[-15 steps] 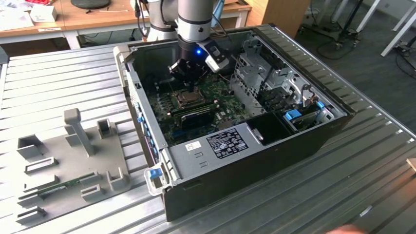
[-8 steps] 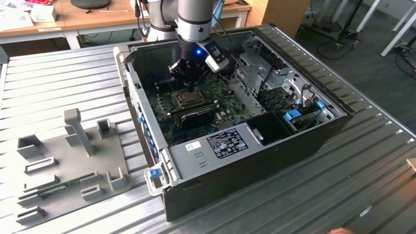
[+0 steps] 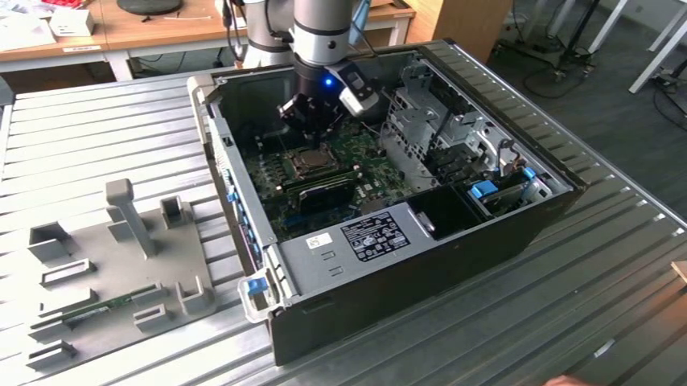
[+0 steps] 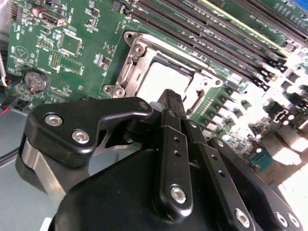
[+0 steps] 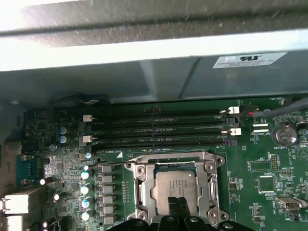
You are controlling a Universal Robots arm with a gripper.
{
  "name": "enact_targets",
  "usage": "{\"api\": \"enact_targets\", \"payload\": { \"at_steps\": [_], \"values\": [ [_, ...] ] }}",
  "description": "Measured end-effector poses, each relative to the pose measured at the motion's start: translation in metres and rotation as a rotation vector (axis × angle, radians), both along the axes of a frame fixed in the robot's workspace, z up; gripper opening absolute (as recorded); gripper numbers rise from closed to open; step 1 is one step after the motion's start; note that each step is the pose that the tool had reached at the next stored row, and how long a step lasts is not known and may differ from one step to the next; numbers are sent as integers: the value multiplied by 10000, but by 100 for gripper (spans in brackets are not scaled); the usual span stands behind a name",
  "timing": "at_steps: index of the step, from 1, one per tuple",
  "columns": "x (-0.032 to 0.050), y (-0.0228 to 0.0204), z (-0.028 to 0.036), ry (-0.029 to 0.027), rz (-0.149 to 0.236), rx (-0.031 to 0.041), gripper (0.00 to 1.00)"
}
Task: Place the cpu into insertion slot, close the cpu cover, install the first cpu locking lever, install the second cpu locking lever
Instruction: 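Install the first cpu locking lever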
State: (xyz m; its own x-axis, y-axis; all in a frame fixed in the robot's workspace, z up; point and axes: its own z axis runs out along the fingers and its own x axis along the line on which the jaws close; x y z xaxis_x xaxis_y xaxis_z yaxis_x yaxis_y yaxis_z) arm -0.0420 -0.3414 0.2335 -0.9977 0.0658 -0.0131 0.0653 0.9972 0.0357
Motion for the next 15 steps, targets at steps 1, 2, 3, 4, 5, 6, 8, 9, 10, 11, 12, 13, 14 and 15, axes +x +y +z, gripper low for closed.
{"api": "enact_targets", "payload": {
  "at_steps": [1,2,3,4,5,6,8,9,10,11,12,13,14,15],
  "values": [
    [0,0,22,0,1,0,10],
    [0,0,43,1,0,-1,10],
    [0,0,66,1,0,-1,10],
    [0,0,88,1,0,-1,10],
    [0,0,108,0,0,0,10],
    [0,0,129,1,0,0,10],
    [0,0,163,1,0,-2,10],
    [0,0,176,1,1,-2,10],
    [0,0,180,1,0,-1,10],
    [0,0,180,-1,0,1,10],
    [0,0,180,-2,0,3,10],
    [0,0,181,-1,1,2,10],
    [0,0,182,1,0,0,10],
    [0,0,183,1,0,0,10]
  ]
}}
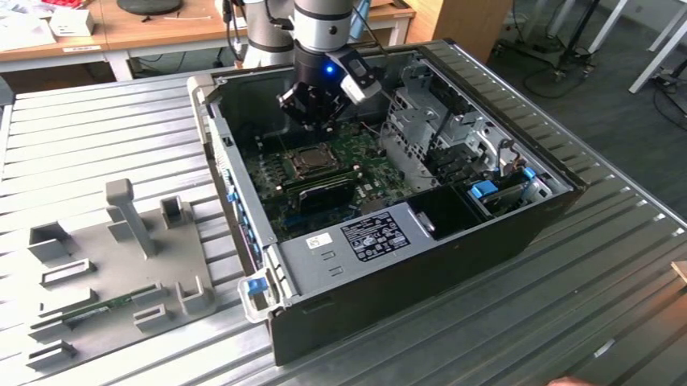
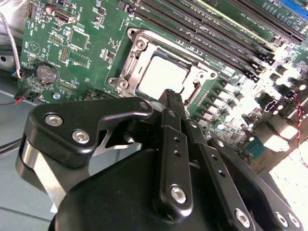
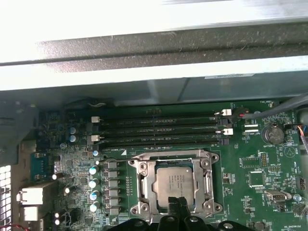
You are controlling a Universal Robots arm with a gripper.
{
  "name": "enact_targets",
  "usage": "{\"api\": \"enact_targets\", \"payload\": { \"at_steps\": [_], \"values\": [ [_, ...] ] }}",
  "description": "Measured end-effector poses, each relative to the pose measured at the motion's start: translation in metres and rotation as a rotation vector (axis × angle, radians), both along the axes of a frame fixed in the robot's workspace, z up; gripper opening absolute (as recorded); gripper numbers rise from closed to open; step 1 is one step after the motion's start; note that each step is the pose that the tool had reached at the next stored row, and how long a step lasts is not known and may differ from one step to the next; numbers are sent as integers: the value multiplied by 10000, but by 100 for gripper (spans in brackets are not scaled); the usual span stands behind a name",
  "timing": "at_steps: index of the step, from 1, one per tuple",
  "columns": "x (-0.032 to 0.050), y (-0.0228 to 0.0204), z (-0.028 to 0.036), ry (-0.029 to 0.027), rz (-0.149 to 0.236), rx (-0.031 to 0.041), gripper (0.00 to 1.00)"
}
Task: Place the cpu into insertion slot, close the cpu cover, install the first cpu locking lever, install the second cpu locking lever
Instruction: 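Install the first cpu locking lever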
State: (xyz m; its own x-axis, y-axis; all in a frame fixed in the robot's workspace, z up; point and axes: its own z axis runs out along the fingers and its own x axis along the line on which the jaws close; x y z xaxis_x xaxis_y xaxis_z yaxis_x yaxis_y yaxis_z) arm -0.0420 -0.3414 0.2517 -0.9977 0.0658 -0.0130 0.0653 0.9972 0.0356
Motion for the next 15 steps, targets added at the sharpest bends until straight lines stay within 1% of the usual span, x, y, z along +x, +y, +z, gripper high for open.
{"api": "enact_targets", "payload": {
  "at_steps": [2,4,15],
  "values": [
    [-4,0,0,-1,1,-1,10],
    [-33,0,0,0,1,-1,10],
    [-336,0,-8,-1,1,-1,10]
  ]
}}
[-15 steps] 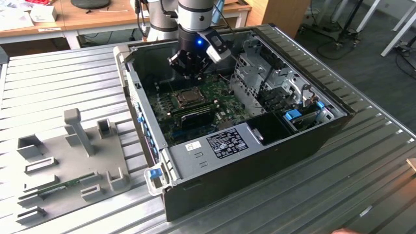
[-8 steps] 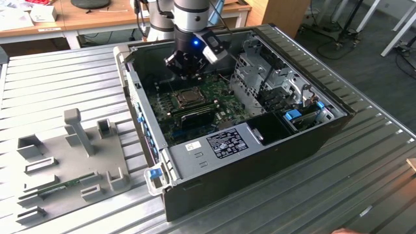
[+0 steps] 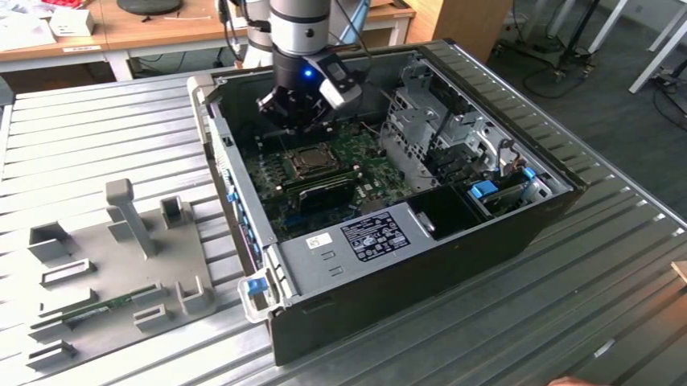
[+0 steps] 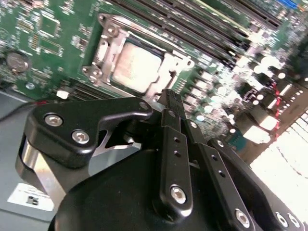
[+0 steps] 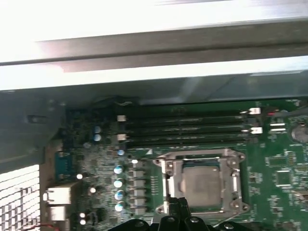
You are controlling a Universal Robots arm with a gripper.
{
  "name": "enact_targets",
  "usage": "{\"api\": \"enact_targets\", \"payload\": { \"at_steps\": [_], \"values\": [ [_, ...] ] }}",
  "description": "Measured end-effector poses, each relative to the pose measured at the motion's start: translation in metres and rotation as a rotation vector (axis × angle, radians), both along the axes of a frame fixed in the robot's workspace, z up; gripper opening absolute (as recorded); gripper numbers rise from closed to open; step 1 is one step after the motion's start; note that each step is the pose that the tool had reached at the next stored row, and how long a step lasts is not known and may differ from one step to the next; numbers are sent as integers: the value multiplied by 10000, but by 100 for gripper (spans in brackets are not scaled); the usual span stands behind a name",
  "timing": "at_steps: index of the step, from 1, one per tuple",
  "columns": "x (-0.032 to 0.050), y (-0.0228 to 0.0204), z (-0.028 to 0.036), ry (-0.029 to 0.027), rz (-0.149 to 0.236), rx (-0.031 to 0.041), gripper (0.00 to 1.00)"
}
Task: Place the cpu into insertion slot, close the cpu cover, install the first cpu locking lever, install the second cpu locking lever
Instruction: 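Install the first cpu locking lever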
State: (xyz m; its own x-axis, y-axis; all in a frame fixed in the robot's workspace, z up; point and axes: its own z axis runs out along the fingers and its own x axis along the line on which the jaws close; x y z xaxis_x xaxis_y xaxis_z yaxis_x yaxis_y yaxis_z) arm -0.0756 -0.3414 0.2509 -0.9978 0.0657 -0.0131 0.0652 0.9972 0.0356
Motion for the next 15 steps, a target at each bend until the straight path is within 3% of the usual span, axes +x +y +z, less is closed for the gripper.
{"api": "enact_targets", "payload": {
  "at_steps": [7,13,15],
  "values": [
    [-175,1,-3,-1,-1,0,10],
    [-183,0,-3,2,0,8,10],
    [-185,0,-3,-5,-2,86,10]
  ]
}}
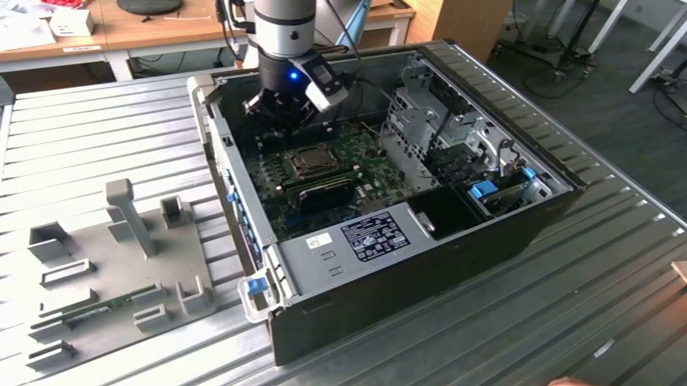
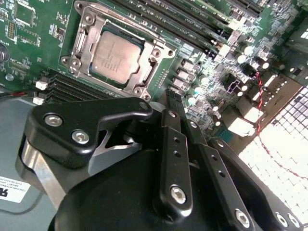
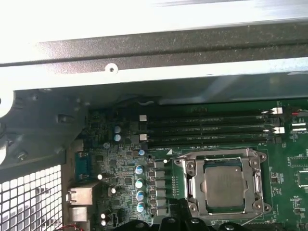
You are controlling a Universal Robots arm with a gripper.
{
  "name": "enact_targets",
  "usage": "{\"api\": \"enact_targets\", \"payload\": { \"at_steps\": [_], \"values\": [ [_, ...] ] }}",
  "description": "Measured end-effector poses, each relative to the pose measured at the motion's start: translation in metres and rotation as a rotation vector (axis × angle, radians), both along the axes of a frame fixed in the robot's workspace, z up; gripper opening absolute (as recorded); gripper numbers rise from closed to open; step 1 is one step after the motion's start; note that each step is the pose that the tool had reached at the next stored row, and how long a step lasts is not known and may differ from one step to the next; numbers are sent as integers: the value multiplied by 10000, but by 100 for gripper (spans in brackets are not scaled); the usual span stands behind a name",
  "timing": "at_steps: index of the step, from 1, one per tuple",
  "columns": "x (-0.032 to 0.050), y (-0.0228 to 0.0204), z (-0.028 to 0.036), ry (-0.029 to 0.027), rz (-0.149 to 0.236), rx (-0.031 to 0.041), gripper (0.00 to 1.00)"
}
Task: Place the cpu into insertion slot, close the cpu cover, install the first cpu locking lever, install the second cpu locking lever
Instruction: 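Install the first cpu locking lever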
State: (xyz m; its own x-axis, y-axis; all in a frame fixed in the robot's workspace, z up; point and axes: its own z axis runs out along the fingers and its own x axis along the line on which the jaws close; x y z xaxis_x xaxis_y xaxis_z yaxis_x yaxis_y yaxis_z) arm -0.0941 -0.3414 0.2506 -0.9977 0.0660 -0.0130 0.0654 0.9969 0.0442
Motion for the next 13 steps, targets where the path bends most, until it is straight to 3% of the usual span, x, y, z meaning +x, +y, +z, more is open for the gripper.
{"api": "enact_targets", "payload": {
  "at_steps": [5,13],
  "values": [
    [-3,0,0,-6,2,149,10],
    [-60,3,-9,-79,65,189,10]
  ]
}}
